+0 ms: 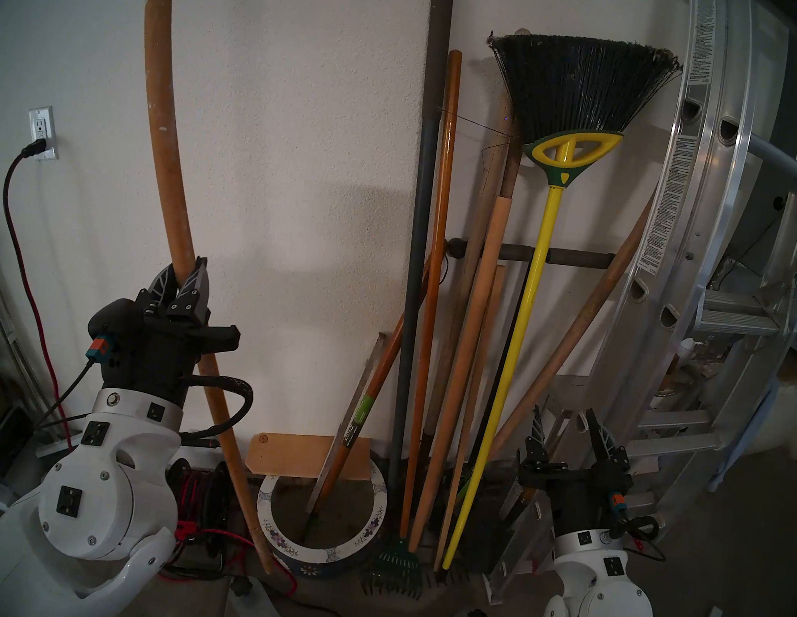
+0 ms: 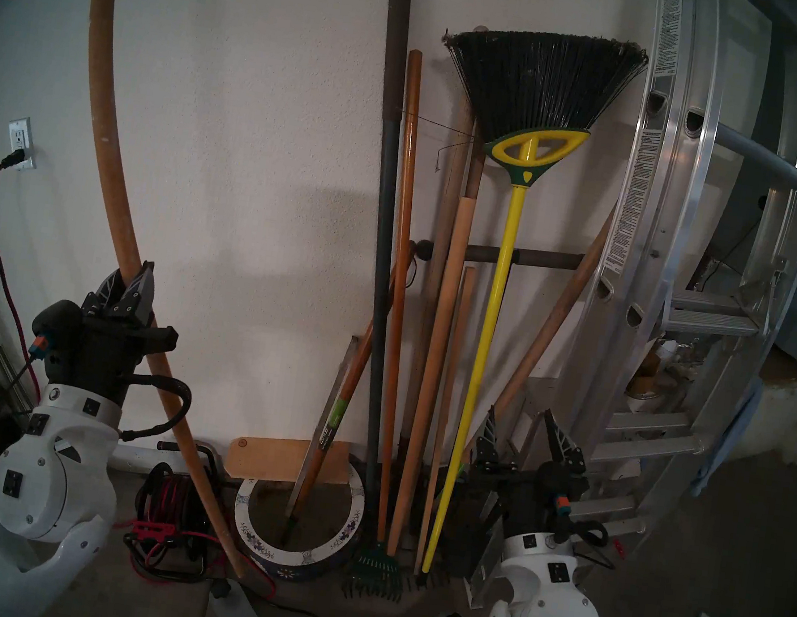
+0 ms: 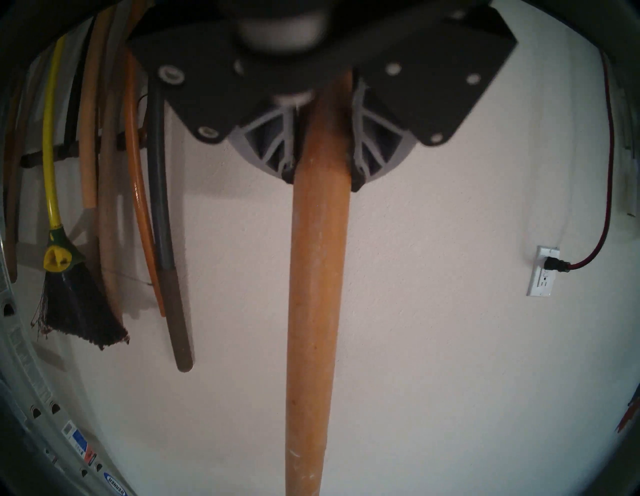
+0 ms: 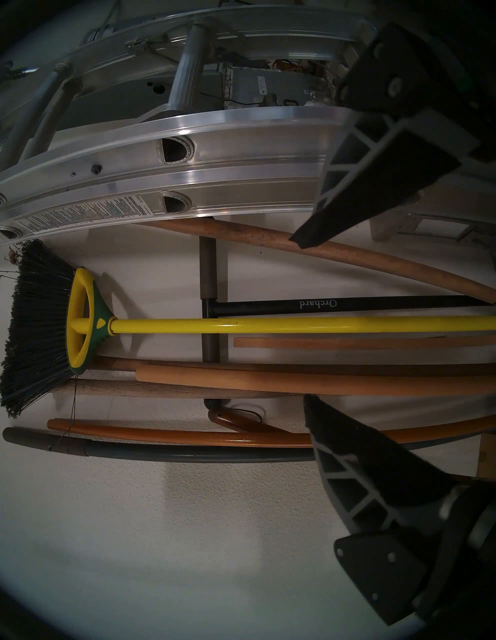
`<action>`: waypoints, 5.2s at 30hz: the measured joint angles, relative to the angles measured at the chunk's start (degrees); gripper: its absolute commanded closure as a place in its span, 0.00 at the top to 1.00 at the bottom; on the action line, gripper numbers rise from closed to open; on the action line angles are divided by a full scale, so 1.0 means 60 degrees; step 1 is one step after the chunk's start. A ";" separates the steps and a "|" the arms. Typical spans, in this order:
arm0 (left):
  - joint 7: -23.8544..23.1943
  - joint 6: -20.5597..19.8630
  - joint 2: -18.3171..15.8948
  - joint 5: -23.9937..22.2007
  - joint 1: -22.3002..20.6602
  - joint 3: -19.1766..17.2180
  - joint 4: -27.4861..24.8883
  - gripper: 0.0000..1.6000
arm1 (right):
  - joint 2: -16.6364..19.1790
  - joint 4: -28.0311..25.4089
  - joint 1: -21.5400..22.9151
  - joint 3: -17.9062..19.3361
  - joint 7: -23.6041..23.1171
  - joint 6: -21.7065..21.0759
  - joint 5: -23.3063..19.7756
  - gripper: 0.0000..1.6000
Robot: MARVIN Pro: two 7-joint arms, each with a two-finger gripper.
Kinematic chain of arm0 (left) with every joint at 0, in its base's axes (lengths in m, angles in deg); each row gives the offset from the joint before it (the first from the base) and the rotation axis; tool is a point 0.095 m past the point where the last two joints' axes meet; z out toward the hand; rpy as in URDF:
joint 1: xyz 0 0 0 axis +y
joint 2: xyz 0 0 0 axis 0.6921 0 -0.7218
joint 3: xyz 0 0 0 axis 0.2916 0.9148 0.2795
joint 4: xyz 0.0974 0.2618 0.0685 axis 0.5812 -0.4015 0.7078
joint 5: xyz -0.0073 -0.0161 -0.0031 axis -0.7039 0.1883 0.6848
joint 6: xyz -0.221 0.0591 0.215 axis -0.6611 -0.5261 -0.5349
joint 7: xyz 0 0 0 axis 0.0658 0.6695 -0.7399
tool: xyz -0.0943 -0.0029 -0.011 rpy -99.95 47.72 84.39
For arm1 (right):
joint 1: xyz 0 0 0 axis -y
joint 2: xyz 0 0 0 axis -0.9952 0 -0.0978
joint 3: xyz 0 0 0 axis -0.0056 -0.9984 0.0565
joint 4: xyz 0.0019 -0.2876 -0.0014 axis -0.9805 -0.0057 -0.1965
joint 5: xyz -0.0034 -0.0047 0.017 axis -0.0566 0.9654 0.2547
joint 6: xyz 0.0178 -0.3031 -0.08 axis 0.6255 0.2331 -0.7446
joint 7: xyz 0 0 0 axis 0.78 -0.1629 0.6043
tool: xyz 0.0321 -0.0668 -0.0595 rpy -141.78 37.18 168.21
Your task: Put wooden sticks into the pot
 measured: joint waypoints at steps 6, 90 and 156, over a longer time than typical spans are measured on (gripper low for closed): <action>-0.0303 0.0007 -0.0224 -0.0325 0.0528 -0.0617 0.0000 0.00 | 0.0000 0.0000 0.0000 0.0000 0.0000 0.0000 0.0000 1.00; -0.2518 -0.2282 -0.1952 -0.5506 -0.5044 0.0751 0.0913 0.00 | -0.0001 0.0000 -0.0001 -0.0001 0.0000 0.0000 -0.0002 1.00; -0.5370 0.4412 0.0615 -0.1687 -0.4749 0.3468 0.8936 0.00 | -0.0001 -0.0003 -0.0001 -0.0001 -0.0001 0.0000 -0.0013 1.00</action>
